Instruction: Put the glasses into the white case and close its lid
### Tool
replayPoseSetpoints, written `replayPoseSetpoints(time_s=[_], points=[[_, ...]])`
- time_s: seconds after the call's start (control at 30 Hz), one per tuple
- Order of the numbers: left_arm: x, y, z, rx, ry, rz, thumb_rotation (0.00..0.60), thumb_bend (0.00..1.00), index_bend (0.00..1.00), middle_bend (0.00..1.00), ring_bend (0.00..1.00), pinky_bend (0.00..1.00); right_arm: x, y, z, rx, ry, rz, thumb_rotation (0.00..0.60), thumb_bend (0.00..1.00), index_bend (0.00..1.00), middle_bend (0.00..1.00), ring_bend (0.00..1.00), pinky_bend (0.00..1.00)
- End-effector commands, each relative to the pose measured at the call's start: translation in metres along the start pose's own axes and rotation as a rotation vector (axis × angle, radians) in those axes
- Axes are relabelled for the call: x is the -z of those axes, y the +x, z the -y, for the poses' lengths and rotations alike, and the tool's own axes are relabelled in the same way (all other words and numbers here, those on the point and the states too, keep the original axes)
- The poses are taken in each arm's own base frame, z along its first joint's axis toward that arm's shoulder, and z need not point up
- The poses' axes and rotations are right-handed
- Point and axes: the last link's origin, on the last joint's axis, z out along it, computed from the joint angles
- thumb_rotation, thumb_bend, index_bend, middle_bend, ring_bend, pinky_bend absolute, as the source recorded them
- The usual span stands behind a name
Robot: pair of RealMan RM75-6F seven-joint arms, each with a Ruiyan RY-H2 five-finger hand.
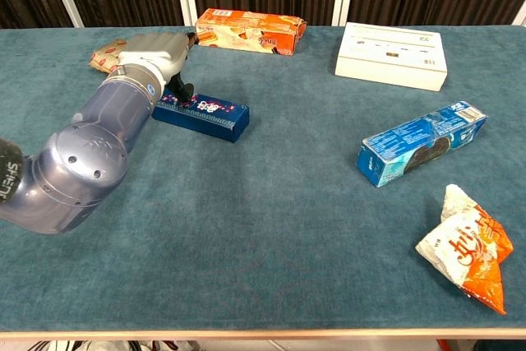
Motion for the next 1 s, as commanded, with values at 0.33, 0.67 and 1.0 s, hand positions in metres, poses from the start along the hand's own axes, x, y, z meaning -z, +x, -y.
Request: replayPoseSetpoints(time_s=[0.33,0.67,1.0], points=[[0.02,0.021,0.014,-0.167,-0.177,-0.031,0.6,0.25,0.09,0.15,0.01,0.07,0.0,0.0,0.001,-0.005,0.001,0.001,0.6,0.2,0.09,0.03,0.09,0.16],[0.026,0.047,0.03,-0.301,-0.222,0.11,0.6,0.22,0.1,0.16,0.02,0.07,0.0,0.0,0.001,-0.005,0.0,0.0,0.6,0.2,0.09,0.03,0.09,0.16],[0.02,0.032,0.021,-0.327,-0.258,0.182,0.6,0.22,0.1,0.13,0.02,0.07,0.0,0.0,0.0,-0.007,-0.007,0.0,0.6,0.2,0.09,0.03,0.09,0.16]])
